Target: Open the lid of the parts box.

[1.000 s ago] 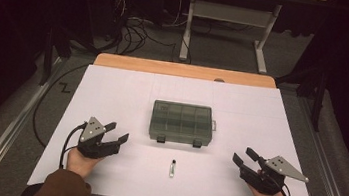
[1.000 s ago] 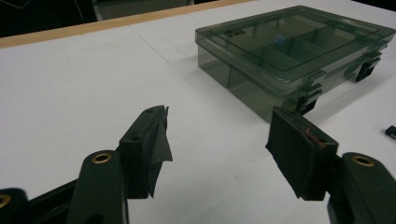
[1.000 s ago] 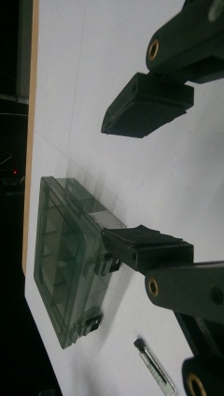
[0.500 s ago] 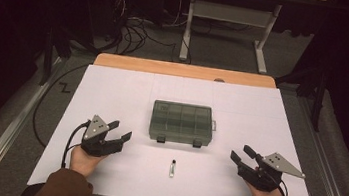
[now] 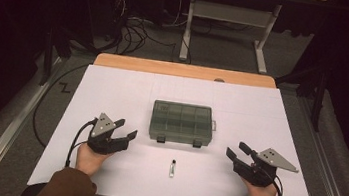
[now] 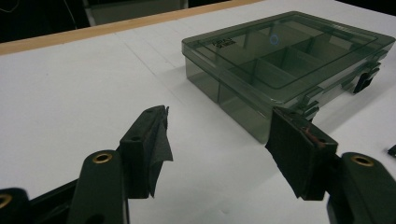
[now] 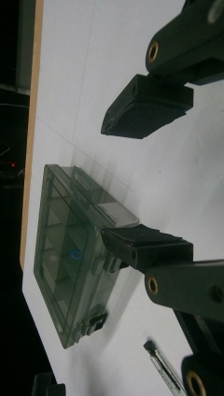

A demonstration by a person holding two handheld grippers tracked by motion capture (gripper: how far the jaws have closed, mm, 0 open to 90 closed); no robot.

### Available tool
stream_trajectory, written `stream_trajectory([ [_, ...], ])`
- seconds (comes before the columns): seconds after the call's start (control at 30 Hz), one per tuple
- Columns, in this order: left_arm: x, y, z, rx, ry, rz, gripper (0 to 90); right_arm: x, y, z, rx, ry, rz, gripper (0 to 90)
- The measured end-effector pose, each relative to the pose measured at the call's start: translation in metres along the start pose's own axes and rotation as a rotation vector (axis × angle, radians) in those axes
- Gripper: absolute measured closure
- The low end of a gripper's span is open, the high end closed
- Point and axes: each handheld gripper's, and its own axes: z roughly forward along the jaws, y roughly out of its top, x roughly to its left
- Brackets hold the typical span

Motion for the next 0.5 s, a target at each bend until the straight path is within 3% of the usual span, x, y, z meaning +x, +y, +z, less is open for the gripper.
stream_trajectory([
  [0.5,-0.006,0.007,0.015,0.010,-0.020,0.015,37.5,0.004,0.006,0.017,0.009,0.004,-0.005,44.4],
])
